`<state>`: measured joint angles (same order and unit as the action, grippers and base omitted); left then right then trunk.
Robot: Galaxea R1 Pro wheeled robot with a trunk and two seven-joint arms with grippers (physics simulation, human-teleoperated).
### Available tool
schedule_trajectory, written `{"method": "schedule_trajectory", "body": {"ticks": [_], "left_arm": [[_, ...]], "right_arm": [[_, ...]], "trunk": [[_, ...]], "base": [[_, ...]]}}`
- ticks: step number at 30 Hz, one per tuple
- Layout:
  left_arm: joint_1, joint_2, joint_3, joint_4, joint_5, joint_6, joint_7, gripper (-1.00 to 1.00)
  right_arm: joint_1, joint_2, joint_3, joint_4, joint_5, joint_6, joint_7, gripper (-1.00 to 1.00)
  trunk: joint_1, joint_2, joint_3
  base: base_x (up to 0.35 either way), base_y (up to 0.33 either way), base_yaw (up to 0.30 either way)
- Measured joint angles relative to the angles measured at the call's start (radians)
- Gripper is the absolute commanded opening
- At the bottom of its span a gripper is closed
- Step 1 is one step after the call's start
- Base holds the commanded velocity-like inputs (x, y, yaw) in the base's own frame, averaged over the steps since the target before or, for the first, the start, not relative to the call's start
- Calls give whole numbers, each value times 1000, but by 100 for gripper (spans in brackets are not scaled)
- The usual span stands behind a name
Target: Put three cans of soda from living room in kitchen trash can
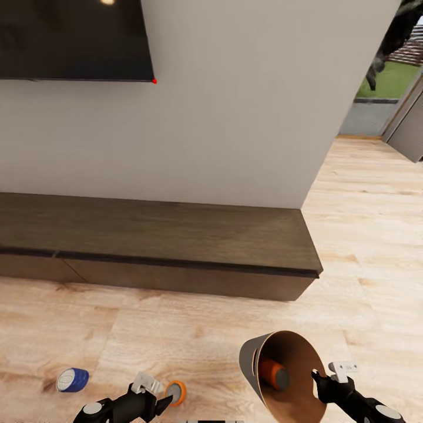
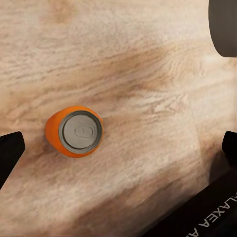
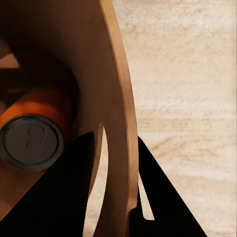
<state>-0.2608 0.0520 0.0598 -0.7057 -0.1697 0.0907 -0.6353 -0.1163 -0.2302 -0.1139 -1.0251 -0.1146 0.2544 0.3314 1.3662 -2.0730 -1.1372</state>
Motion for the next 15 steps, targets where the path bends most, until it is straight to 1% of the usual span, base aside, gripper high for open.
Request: {"method": "schedule_trajectory", "body": {"ticks": [4, 6, 15], "left_arm": [[0, 0, -1, 0, 1, 0, 0, 100], [0, 0, -1, 0, 0, 0, 0, 100], [0, 0, -2, 0, 0, 0, 0, 100]], "right_arm": [[0, 0, -1, 0, -1, 0, 0, -100], [0, 0, -2, 0, -5, 3, 0, -100], [0, 0, -4, 1, -4, 8, 7, -100]], "trunk": [[0, 0, -1], [0, 0, -2], [0, 0, -9]], "base": [[-17, -11, -23], [-3, -2, -130], [-1, 0, -194]]}}
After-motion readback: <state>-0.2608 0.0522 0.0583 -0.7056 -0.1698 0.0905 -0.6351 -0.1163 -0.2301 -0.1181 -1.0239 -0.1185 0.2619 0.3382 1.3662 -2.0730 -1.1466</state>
